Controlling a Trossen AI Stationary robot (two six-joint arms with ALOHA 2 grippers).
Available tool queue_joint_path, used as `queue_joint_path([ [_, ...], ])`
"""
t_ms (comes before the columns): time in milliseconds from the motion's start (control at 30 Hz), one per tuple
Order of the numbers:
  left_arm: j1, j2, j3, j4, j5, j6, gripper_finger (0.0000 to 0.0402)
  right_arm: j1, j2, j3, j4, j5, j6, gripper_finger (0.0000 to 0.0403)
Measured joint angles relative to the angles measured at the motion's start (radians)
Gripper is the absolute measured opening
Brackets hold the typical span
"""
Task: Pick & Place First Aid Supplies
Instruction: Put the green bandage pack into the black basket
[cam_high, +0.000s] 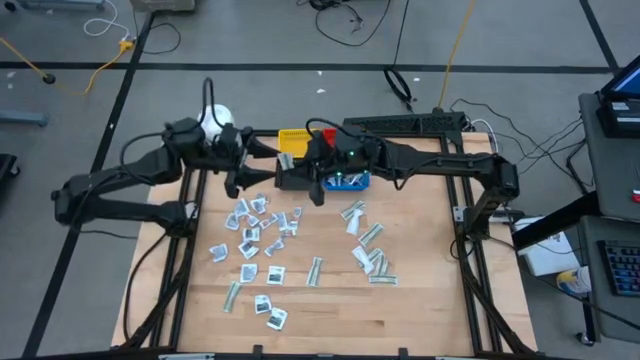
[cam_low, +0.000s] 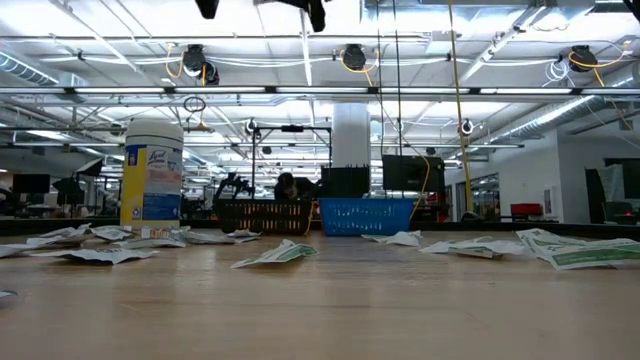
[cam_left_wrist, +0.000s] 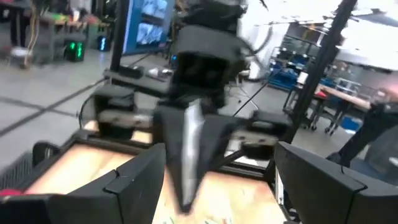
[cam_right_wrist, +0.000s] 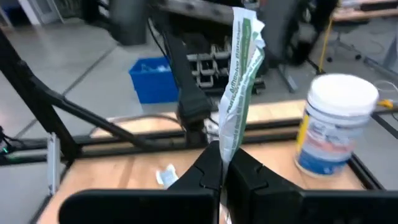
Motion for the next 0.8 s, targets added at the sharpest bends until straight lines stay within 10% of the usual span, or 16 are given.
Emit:
queue_joint_path([
  [200, -0.055, 0.041, -0.001, 0.041, -0.092, 0.051, 0.0264, 0.002, -0.005, 0.0, 0.018, -0.003, -0.009, 0.0],
  [633, -0.085, 0.099, -0.001, 0.127, -0.098, 0.02, 0.0022, 0.003, -0.003, 0.0, 0.016, -0.018, -0.003, 0.0],
  [800, -0.085, 0.089, -0.001, 0.137, -0.133, 0.029, 0.0004, 0.003, -0.003, 0.0, 0.009, -0.028, -0.005, 0.0015],
])
